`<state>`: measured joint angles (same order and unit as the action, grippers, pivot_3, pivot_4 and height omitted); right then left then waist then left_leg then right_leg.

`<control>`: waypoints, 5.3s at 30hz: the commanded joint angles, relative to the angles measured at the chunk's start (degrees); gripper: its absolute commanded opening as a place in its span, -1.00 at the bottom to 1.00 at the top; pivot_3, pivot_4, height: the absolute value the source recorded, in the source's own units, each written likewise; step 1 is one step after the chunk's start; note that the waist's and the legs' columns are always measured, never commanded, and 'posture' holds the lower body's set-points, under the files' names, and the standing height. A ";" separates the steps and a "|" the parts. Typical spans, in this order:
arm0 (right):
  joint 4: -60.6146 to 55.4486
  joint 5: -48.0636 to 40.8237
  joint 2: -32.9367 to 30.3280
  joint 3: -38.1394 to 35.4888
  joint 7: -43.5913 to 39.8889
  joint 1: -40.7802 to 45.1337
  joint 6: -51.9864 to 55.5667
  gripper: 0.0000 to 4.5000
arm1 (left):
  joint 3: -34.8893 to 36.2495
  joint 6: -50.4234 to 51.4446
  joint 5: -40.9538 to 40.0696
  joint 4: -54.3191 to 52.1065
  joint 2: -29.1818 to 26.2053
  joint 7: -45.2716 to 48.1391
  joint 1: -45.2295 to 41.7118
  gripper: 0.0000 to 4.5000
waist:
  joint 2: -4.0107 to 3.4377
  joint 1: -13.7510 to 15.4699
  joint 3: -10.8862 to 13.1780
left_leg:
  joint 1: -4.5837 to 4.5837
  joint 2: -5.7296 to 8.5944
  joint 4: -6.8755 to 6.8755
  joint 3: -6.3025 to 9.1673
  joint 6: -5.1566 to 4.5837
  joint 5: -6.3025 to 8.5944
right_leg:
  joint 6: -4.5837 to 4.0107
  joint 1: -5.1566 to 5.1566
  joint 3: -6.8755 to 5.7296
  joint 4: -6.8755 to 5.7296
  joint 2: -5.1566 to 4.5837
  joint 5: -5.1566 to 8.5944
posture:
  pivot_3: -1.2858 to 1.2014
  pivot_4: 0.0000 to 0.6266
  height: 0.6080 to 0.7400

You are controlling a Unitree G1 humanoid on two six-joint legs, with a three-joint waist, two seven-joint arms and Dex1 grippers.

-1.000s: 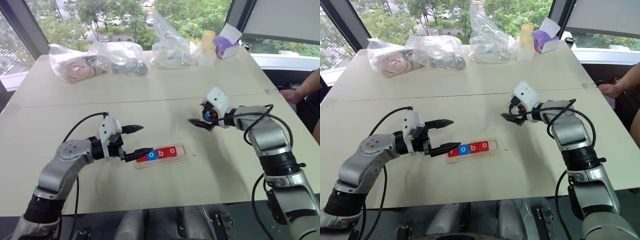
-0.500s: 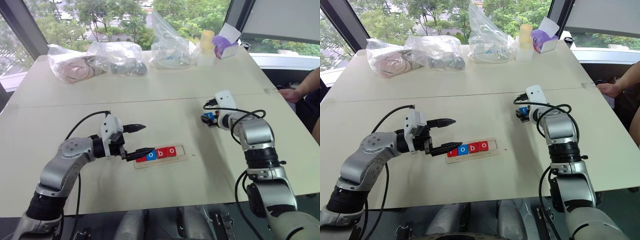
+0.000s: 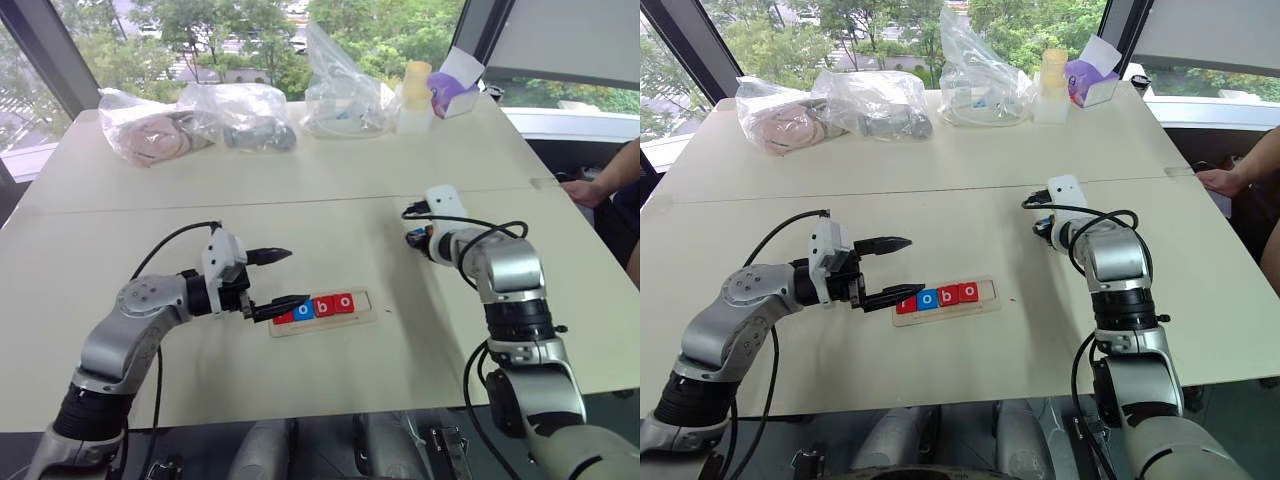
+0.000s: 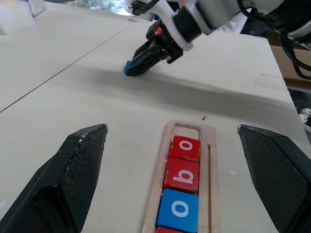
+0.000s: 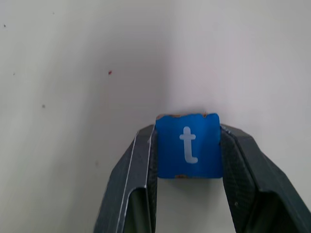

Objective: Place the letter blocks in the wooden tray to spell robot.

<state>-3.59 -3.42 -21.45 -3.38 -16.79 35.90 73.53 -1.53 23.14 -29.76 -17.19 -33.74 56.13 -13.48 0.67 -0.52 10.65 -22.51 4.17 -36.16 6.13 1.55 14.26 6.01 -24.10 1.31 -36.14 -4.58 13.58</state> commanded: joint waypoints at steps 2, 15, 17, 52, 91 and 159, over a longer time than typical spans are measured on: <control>-21.37 -3.05 1.36 -3.10 0.56 -9.73 17.80 -0.48 | 0.05 -0.99 0.01 -0.78 0.29 0.05 -0.24 1.00 | 0.01 0.08 -0.02 | -0.03 0.00 0.02 0.08 -0.01 0.01 | -0.01 0.00 -0.05 0.03 0.01 0.01 | 0.03 -0.52 1.00; -36.89 -12.45 11.07 -9.41 9.08 -22.64 18.97 -0.02 | -0.35 -1.31 0.47 0.42 1.08 0.62 -0.77 1.00 | 0.04 -0.31 -0.09 | 0.10 -0.04 -0.07 0.05 0.01 0.00 | -0.01 0.11 -0.05 0.02 0.06 0.02 | 0.03 -0.52 1.00; -36.33 -14.03 10.08 -9.46 9.89 -22.12 18.97 0.40 | -0.32 -1.34 0.51 0.52 1.20 0.54 -0.92 1.00 | 0.04 -0.30 -0.09 | 0.10 -0.04 -0.06 0.05 0.01 0.00 | -0.01 0.10 -0.05 0.02 0.06 0.02 | 0.03 -0.52 1.00; 13.41 -4.79 -32.86 16.82 -57.41 -9.30 -59.73 0.97 | 0.34 -1.07 0.66 -1.38 1.32 -1.08 -0.47 1.00 | 0.02 -0.14 0.07 | 0.12 -0.02 -0.19 -0.05 -0.13 0.09 | 0.14 0.34 -0.08 0.21 -0.07 0.10 | 0.03 -0.52 1.00; -14.24 -13.57 -27.52 8.63 -38.90 -17.74 -22.61 0.97 | -0.65 -1.24 1.04 -0.40 2.06 -1.42 -1.11 1.00 | 0.02 0.20 0.06 | 0.07 0.00 -0.18 -0.01 -0.13 0.10 | 0.13 0.30 -0.07 0.21 -0.12 0.11 | 0.03 -0.52 1.00; 6.12 4.14 -17.15 32.15 -60.19 5.07 -49.82 -0.50 | -0.30 -1.21 1.24 -2.10 2.41 -3.81 0.33 1.00 | 0.02 -0.24 0.06 | 0.08 0.00 -0.18 0.02 -0.09 0.08 | 0.12 0.24 -0.12 0.13 -0.06 0.08 | 0.03 -0.52 1.00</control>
<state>2.42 0.20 -39.24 28.12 -76.87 40.59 23.68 -2.65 22.88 -28.03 -17.15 -31.36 52.38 -13.16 0.69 -0.76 10.71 -22.42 4.18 -36.34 6.14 1.46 14.33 6.12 -23.86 1.19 -36.01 -4.65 13.66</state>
